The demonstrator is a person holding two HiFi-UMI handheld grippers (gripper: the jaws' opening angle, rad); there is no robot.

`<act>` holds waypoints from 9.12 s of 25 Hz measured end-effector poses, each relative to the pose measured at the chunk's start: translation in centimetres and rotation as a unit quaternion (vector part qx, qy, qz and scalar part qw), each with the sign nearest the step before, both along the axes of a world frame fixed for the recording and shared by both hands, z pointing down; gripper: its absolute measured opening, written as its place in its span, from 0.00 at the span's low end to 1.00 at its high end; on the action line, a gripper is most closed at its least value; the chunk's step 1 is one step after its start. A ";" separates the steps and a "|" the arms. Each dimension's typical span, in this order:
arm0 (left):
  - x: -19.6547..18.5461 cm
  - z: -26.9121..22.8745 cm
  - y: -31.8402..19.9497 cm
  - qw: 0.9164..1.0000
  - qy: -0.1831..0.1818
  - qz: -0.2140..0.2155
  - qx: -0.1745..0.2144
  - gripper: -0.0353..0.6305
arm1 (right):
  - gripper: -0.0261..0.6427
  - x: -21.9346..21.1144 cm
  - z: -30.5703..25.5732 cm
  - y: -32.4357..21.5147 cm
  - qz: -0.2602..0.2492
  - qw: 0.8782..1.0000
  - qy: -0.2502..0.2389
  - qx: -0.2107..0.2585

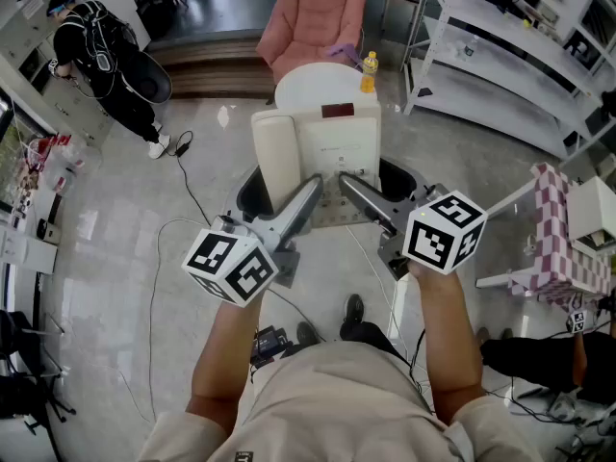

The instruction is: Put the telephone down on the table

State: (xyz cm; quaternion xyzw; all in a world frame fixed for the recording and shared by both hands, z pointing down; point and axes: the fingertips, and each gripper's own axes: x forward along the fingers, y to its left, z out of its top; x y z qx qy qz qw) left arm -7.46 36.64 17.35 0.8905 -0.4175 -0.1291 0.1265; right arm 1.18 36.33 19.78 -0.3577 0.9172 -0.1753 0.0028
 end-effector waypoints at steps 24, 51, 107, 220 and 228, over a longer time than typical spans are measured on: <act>5.6 2.2 -4.5 0.999 -0.021 -0.031 -0.023 0.61 | 0.42 5.5 2.6 -4.8 -0.024 0.999 -0.028 -0.031; 10.1 2.2 -13.9 0.999 -0.018 -0.043 -0.021 0.61 | 0.42 10.0 2.7 -14.5 -0.041 0.998 -0.034 -0.043; -2.1 3.0 -40.8 0.999 -0.007 -0.019 -0.033 0.61 | 0.42 -2.1 3.1 -40.9 -0.025 0.997 -0.015 -0.065; -4.2 45.0 -78.5 0.926 -0.043 -0.026 -0.374 0.61 | 0.42 -4.1 45.0 -77.0 -0.027 0.916 -0.035 -0.399; -4.8 50.2 -79.3 0.909 -0.029 -0.018 -0.415 0.61 | 0.42 -4.9 49.8 -77.8 -0.016 0.903 -0.028 -0.428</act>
